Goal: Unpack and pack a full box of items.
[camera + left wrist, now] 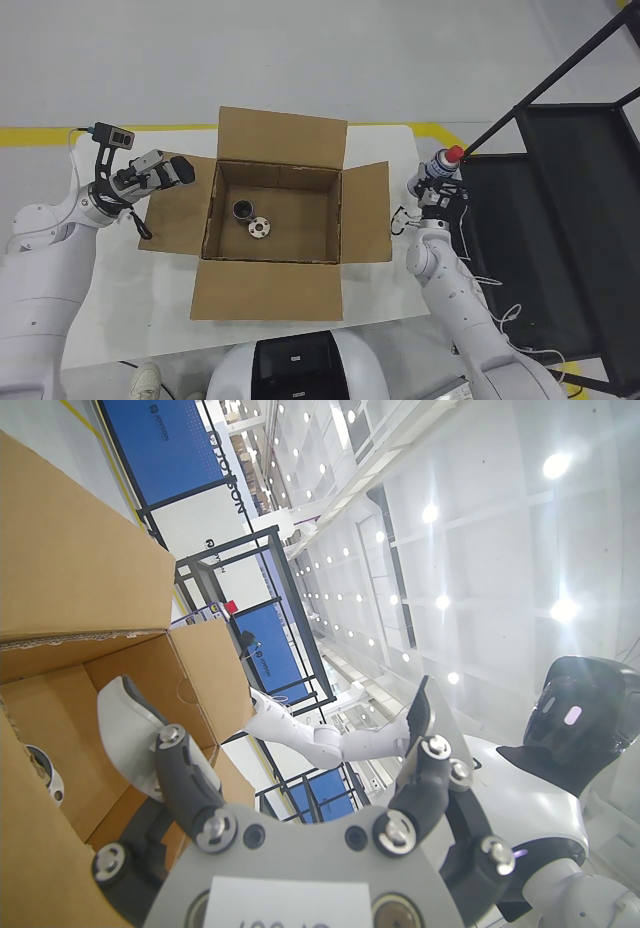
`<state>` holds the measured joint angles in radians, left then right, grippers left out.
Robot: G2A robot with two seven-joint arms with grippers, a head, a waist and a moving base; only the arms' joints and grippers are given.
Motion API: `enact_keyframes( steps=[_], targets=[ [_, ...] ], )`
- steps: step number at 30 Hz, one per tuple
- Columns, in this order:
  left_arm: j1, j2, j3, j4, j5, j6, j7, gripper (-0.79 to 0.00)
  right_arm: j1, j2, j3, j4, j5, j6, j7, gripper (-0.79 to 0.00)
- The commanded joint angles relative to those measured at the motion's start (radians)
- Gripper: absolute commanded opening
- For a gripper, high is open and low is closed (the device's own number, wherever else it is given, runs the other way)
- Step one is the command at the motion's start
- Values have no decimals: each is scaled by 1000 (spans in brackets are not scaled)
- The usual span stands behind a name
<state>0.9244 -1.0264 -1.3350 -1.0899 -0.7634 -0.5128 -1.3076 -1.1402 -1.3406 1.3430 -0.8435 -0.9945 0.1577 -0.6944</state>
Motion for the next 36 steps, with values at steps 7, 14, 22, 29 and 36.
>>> enact_keyframes(
  steps=[7,14,22,29,36],
  targets=[
    [0,0,0,0,0,0,0,0,153,-24,-19,284,36,-89,-87,-785],
    [0,0,0,0,0,0,0,0,242,-44,-39,421,42,-135,-94,-785],
    [0,0,0,0,0,0,0,0,303,-71,-67,523,36,-113,-99,-785],
    [0,0,0,0,0,0,0,0,325,-82,-68,578,47,-106,-120,-785],
    [0,0,0,0,0,0,0,0,334,-90,-72,604,50,-101,-110,-785]
  ],
)
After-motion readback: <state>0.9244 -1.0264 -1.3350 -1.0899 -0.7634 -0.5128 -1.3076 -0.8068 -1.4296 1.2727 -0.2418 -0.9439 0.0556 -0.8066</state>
